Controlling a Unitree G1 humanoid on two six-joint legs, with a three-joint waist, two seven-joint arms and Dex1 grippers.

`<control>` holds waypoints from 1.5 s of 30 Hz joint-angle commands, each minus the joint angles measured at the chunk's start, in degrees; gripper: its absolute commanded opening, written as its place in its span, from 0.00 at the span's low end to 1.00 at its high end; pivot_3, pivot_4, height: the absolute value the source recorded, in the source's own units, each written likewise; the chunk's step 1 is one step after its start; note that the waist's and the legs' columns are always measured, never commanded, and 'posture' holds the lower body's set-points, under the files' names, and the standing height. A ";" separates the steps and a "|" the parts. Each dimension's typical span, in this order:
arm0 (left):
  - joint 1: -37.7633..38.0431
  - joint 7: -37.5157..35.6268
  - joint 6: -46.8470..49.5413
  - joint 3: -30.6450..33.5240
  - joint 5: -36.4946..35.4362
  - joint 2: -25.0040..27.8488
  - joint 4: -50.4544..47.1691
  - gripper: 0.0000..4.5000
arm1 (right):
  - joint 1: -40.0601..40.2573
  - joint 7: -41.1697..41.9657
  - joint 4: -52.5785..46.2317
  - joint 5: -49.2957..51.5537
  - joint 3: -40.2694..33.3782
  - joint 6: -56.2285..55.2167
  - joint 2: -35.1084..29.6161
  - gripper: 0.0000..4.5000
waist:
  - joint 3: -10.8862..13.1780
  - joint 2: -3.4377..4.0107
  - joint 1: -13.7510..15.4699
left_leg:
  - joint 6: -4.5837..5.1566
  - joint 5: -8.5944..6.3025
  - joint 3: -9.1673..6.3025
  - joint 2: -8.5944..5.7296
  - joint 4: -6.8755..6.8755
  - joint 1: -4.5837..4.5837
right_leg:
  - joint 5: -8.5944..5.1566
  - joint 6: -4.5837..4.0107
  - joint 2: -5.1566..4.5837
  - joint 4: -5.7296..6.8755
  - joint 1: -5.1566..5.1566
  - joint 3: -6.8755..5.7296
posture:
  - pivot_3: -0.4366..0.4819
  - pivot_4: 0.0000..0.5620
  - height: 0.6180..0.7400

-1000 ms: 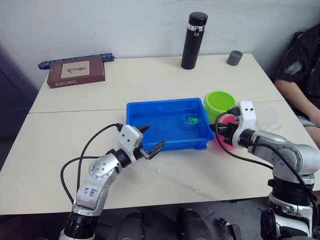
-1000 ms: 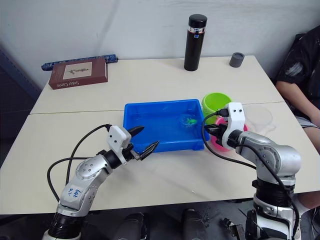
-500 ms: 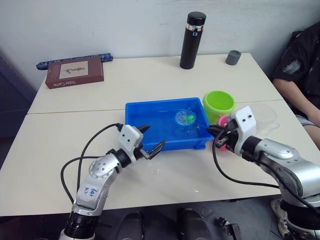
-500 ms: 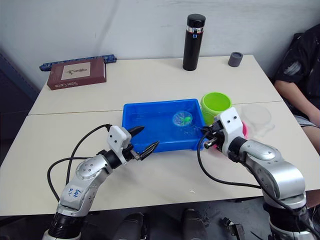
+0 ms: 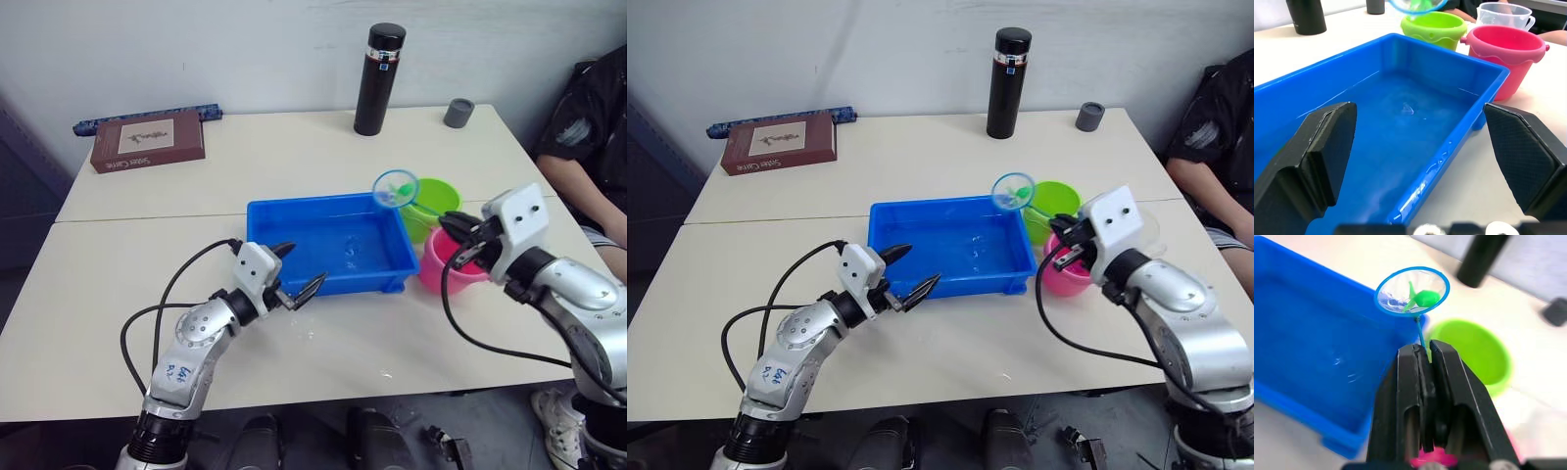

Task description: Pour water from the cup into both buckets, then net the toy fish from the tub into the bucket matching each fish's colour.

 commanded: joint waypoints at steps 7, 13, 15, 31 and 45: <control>-0.55 -0.14 -1.52 -0.42 0.21 -0.42 -0.27 0.99 | 1.34 1.70 10.71 -13.75 1.48 -20.65 -4.33 0.00 | 0.00 0.00 -0.05 | 0.00 0.00 0.18 0.02 0.01 0.01 | 0.01 0.02 0.03 0.01 -0.01 0.02 | 0.48 0.27 1.00; -0.62 -0.15 -1.59 -0.38 0.21 -0.36 -0.12 0.99 | 0.25 -0.34 18.23 -23.57 4.04 -32.47 -6.72 0.00 | 0.00 0.00 -0.03 | -0.01 0.00 0.24 0.01 0.02 0.04 | 0.02 0.04 0.03 0.03 0.00 0.05 | 0.48 0.27 1.00; -0.58 -0.12 -1.58 -0.29 0.20 -0.30 -0.19 0.99 | -0.26 -1.47 20.67 -26.24 4.57 -35.15 -7.35 0.00 | 0.00 0.00 -0.03 | -0.01 0.00 0.26 0.01 0.02 0.05 | 0.02 0.04 0.03 0.02 0.00 0.06 | 0.48 0.27 1.00; -0.42 0.00 -1.69 0.03 0.25 -0.08 -0.31 0.99 | -2.31 -6.90 33.17 -40.10 7.65 -53.53 -11.34 0.00 | 0.00 0.00 -0.11 | -0.03 0.02 0.32 0.00 0.03 0.11 | 0.02 0.04 0.02 0.07 0.02 0.11 | 0.48 0.27 1.00; 0.31 0.63 -1.31 0.55 0.55 0.32 -1.13 0.99 | -11.12 -2.04 30.88 -30.44 5.20 -48.64 -8.21 0.00 | 0.00 0.00 -0.25 | -0.06 0.03 0.37 0.02 0.07 0.16 | 0.03 0.05 0.03 0.14 0.04 0.15 | 0.48 0.27 1.00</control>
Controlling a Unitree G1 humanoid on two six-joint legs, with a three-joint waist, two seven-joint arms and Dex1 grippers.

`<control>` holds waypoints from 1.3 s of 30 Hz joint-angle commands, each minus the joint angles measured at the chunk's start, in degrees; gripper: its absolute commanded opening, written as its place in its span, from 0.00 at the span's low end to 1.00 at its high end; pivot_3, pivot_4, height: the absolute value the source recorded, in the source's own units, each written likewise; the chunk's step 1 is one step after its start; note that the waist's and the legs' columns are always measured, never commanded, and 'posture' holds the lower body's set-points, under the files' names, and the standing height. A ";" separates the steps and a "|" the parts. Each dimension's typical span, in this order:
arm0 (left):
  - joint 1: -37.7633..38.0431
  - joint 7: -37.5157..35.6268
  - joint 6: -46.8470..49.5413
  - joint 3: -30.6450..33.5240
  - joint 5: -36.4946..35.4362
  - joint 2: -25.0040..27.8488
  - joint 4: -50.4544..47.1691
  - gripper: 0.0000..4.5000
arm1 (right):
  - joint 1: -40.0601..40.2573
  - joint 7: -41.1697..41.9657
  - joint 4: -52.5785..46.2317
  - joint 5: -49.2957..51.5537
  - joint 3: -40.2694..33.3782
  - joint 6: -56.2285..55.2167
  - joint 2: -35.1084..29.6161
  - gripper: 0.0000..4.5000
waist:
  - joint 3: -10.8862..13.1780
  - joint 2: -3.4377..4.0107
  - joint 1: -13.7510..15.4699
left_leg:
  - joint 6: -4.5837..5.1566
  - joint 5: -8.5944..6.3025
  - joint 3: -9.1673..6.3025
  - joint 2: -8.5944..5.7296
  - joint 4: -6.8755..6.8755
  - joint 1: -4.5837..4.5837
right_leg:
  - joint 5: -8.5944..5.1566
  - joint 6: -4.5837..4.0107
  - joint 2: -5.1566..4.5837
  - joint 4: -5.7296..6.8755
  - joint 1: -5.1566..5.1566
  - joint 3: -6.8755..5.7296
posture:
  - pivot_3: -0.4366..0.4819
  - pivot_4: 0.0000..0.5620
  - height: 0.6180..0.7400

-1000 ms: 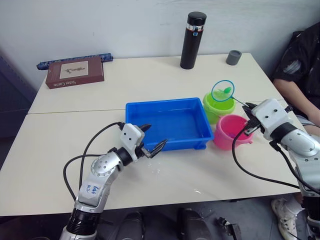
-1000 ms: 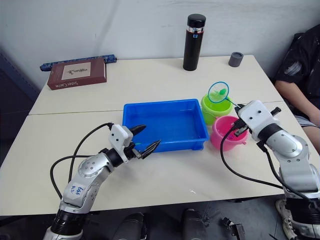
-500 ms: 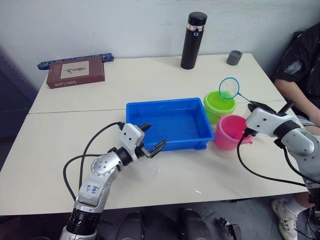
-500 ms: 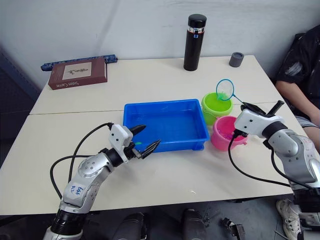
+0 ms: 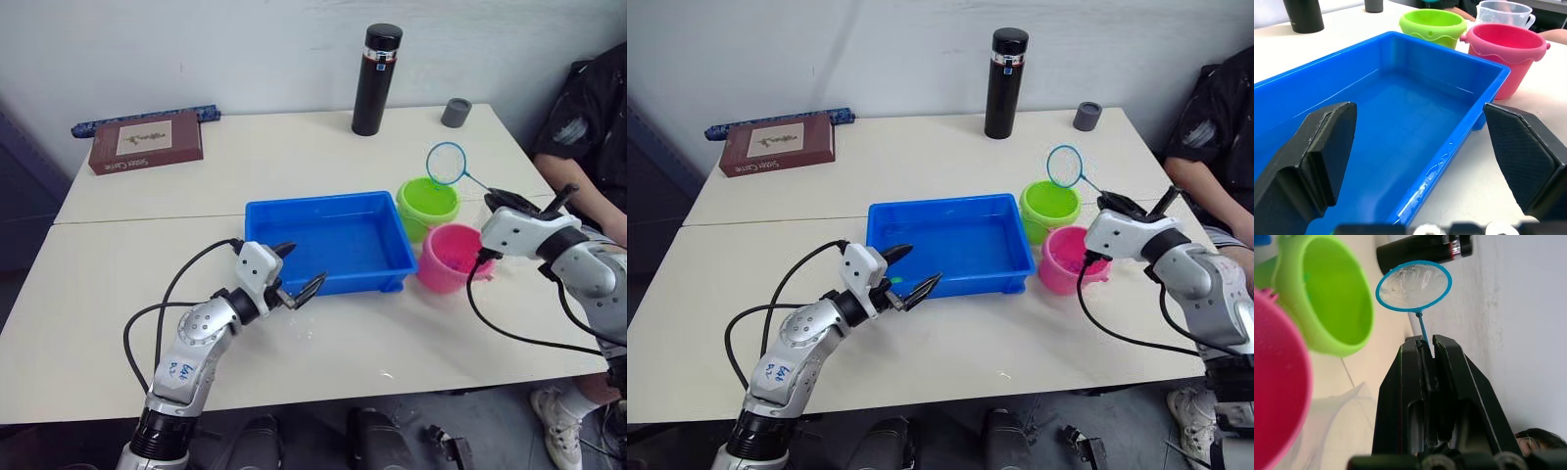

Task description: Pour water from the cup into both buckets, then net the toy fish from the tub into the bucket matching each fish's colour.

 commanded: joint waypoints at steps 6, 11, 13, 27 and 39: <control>2.64 2.33 -0.26 1.55 1.19 0.65 -4.06 0.99 | -4.81 14.05 -15.20 22.38 -2.54 15.21 5.79 0.00 | 0.00 0.00 0.08 | 0.00 0.00 -0.03 0.05 -0.01 0.01 | 0.00 0.01 0.01 0.06 0.01 -0.01 | 0.48 0.27 1.00; 3.87 3.28 0.33 2.23 1.19 0.94 -5.43 0.99 | -5.03 20.09 -21.18 28.34 -1.41 23.86 6.39 0.00 | 0.00 0.00 0.32 | 0.02 -0.01 -0.06 0.02 0.02 -0.04 | 0.01 0.01 -0.09 0.04 0.01 -0.03 | 0.48 0.27 1.00; 4.18 3.74 0.54 2.37 1.32 0.87 -5.86 0.99 | -4.77 21.70 -22.20 28.52 -0.44 25.24 6.21 0.00 | 0.00 0.00 0.23 | 0.03 -0.02 -0.06 0.01 0.02 -0.03 | 0.00 0.01 -0.10 0.03 0.01 -0.03 | 0.48 0.27 1.00; 6.32 9.77 7.19 5.32 2.22 0.71 -12.96 0.99 | -4.40 30.29 -21.16 28.43 7.75 25.19 9.00 0.00 | 0.00 0.00 0.08 | 0.03 -0.02 -0.07 0.03 0.02 -0.01 | 0.00 0.00 -0.04 0.08 0.00 -0.03 | 0.48 0.27 1.00; 14.37 14.69 13.21 7.05 3.64 0.18 -21.92 0.99 | -9.88 33.82 -6.72 22.39 14.18 14.33 13.35 0.00 | 0.00 0.00 -0.01 | 0.01 -0.02 -0.06 0.03 0.02 0.01 | -0.02 -0.03 -0.04 0.09 0.00 -0.03 | 0.48 0.27 1.00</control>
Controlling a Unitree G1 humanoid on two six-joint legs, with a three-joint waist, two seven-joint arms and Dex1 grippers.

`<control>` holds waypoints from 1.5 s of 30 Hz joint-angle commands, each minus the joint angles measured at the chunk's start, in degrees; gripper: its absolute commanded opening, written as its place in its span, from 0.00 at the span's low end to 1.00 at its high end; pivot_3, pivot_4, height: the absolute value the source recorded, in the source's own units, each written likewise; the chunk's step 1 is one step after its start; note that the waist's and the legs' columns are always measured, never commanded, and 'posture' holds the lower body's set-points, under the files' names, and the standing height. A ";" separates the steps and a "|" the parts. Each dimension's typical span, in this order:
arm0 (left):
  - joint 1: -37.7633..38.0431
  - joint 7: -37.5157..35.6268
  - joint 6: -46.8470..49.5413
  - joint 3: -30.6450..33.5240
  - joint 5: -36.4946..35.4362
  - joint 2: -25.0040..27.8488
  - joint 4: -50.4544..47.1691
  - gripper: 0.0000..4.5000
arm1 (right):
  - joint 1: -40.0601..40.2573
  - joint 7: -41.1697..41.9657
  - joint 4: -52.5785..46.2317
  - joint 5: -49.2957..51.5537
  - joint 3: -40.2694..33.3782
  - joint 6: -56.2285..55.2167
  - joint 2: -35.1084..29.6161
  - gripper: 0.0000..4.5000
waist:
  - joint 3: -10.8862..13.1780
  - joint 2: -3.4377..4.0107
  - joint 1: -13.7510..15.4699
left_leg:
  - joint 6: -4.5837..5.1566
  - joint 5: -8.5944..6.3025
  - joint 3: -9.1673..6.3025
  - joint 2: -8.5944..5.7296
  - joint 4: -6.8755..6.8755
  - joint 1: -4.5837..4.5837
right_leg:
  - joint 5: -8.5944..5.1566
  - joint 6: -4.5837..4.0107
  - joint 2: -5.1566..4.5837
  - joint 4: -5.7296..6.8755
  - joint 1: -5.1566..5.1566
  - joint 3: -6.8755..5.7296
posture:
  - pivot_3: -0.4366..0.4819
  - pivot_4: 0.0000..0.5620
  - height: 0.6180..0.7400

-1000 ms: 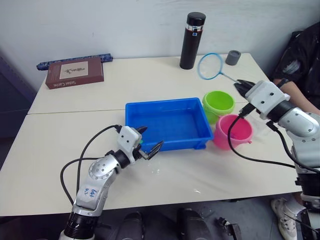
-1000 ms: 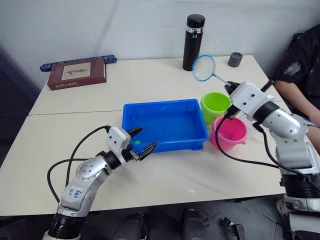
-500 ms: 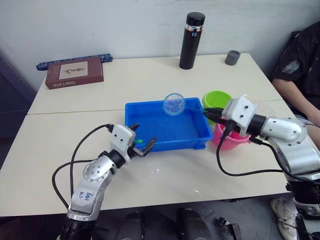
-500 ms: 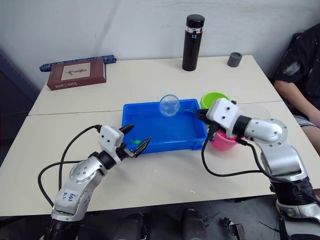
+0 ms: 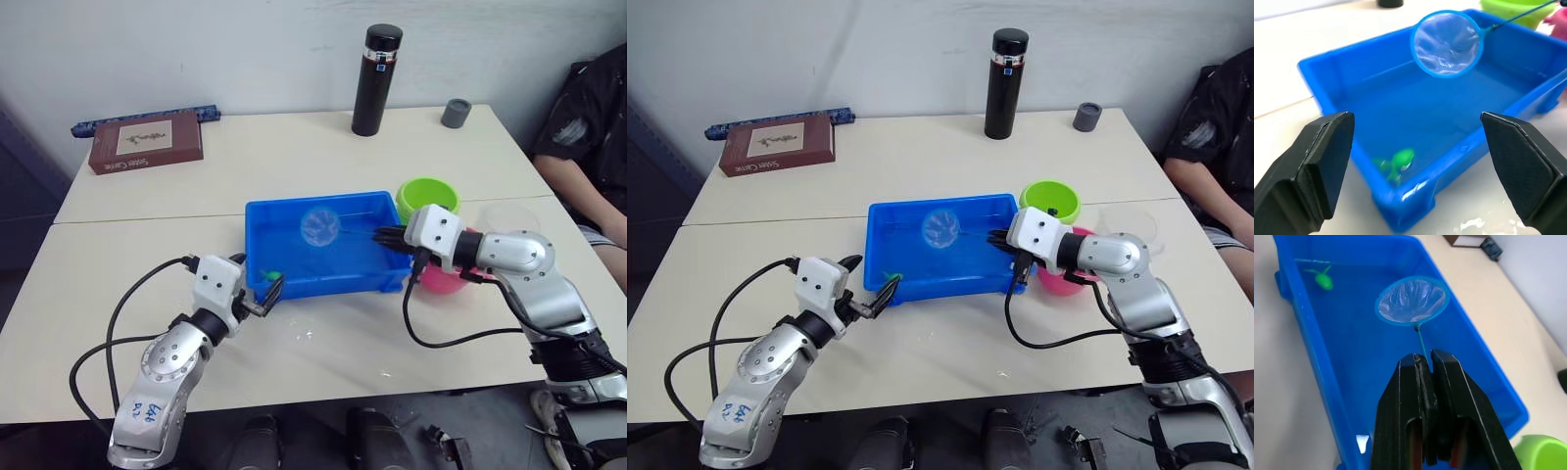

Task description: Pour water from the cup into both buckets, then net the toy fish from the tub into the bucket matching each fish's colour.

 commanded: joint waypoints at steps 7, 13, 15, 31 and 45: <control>1.87 2.40 0.22 -0.18 1.60 -1.28 -4.76 0.99 | -4.41 3.85 7.41 -2.78 3.57 -7.10 3.95 0.00 | 0.00 0.00 -0.11 | 0.00 0.00 0.01 0.00 0.01 0.00 | 0.00 0.00 0.00 0.02 -0.01 0.00 | 0.48 0.27 1.00; 2.45 2.98 0.01 -0.17 2.00 -1.66 -5.20 0.99 | -5.94 5.47 10.16 -3.62 4.97 -7.75 5.88 0.00 | 0.00 0.00 -0.10 | 0.00 0.00 0.00 0.01 0.01 0.00 | 0.00 0.00 0.00 0.03 -0.01 0.00 | 0.48 0.27 1.00; 2.59 3.23 -0.17 -0.23 2.14 -1.91 -5.23 0.99 | -6.49 5.76 11.46 -4.18 5.52 -8.12 6.67 0.00 | 0.00 0.00 -0.11 | 0.00 0.00 0.00 0.01 0.01 0.00 | 0.00 0.00 -0.01 0.03 -0.01 0.00 | 0.48 0.27 1.00; 3.10 4.27 -0.31 0.01 3.02 -2.86 -5.58 0.99 | -8.38 7.87 13.24 -4.21 6.79 -6.06 12.50 0.00 | 0.00 0.00 -0.93 | -0.02 0.00 -0.02 0.03 0.00 0.01 | 0.00 -0.01 -0.02 0.09 -0.02 -0.01 | 0.48 0.27 1.00; 2.68 4.16 -0.80 -0.23 3.12 -3.21 -4.47 0.99 | -11.19 7.93 5.61 3.42 2.93 16.25 13.97 0.00 | 0.00 0.00 -1.29 | -0.04 -0.02 -0.49 0.02 -0.01 0.00 | -0.02 -0.04 -0.08 0.14 -0.06 -0.01 | 0.48 0.27 1.00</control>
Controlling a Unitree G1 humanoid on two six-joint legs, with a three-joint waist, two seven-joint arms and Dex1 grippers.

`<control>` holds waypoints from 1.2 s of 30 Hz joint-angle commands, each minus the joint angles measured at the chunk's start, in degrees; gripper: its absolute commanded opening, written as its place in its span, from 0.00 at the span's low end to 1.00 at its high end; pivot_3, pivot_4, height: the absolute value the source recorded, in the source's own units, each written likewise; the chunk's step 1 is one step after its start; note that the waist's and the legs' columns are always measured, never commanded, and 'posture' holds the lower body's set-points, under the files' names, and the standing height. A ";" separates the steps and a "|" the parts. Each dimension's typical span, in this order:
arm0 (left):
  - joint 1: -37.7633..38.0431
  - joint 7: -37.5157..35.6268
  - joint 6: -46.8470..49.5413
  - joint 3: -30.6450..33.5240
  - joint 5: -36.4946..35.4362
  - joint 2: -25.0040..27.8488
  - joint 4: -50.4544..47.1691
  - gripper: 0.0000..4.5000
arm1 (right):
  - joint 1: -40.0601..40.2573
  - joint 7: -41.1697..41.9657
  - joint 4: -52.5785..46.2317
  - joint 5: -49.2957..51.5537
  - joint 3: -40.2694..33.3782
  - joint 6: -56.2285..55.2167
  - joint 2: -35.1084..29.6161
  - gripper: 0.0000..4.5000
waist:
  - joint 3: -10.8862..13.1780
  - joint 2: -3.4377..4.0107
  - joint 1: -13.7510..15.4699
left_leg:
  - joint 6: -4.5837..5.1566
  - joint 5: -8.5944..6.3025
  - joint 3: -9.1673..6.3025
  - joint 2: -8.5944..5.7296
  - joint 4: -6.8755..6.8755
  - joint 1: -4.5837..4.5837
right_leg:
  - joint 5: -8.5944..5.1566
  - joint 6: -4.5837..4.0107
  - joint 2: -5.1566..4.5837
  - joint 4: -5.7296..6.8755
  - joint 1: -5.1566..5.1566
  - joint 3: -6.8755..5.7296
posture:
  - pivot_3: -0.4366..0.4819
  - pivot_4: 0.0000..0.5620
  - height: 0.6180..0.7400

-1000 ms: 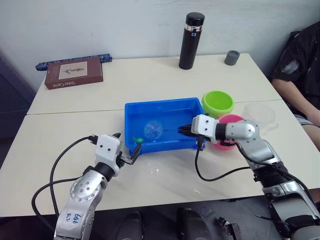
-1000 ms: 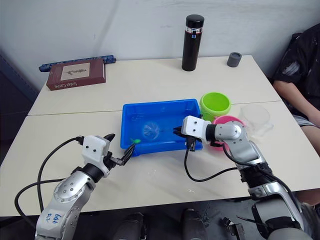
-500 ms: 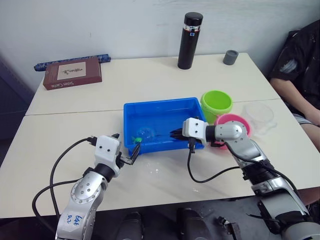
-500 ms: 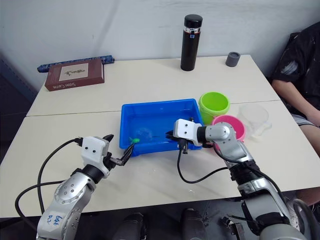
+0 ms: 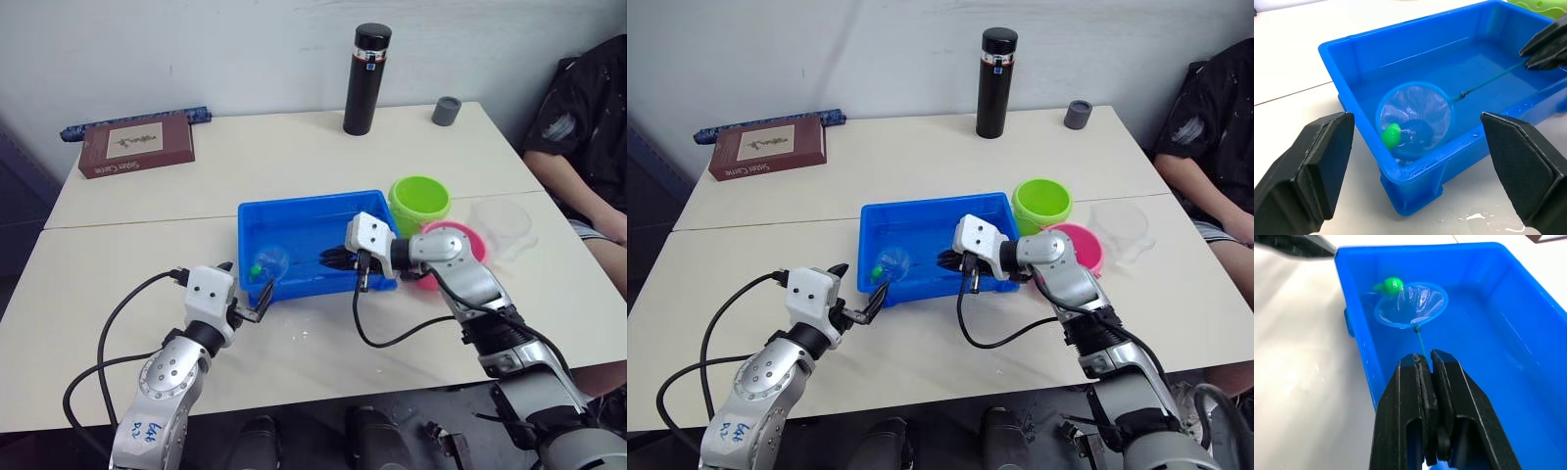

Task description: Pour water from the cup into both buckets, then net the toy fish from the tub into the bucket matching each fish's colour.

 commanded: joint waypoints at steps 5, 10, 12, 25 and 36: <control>-0.90 -0.24 -1.65 -0.47 0.22 -0.38 -1.44 0.99 | -1.64 -0.82 -6.29 3.89 -3.40 8.09 -1.08 0.00 | 0.00 0.00 -0.01 | 0.00 0.00 -0.03 0.01 -0.02 0.00 | -0.01 -0.02 0.00 0.01 -0.01 -0.01 | 0.48 0.27 1.00; -1.89 -0.63 -1.95 -0.81 0.14 -0.31 -0.44 0.99 | -0.39 -1.47 -9.49 4.96 -4.85 11.13 -2.98 0.00 | 0.00 0.00 0.02 | 0.00 0.00 -0.03 -0.01 -0.02 -0.02 | -0.02 -0.03 -0.01 -0.01 -0.03 -0.02 | 0.48 0.27 1.00; -2.30 -0.81 -2.04 -0.88 0.02 -0.30 0.00 0.99 | 0.25 -1.87 -11.13 5.62 -5.48 12.59 -3.78 0.00 | 0.00 0.00 0.03 | 0.00 0.00 -0.04 -0.01 -0.02 -0.02 | -0.02 -0.03 -0.01 0.00 -0.03 -0.02 | 0.48 0.27 1.00; -4.30 -2.30 -2.68 -1.24 -0.09 -0.19 2.09 0.99 | 2.06 -7.46 -7.37 -0.24 -4.28 4.51 -6.78 0.00 | 0.00 0.00 0.03 | 0.00 0.00 -0.02 -0.04 -0.02 -0.03 | -0.02 -0.03 0.01 -0.02 -0.02 -0.03 | 0.48 0.27 1.00; -4.31 -1.85 -2.97 -1.50 0.21 -0.56 2.12 0.99 | 0.21 -7.40 2.38 -6.89 0.18 -6.10 -6.03 0.00 | 0.00 0.00 0.00 | 0.00 0.00 0.13 -0.02 -0.01 -0.02 | -0.02 -0.03 0.08 -0.02 -0.02 -0.02 | 0.48 0.27 1.00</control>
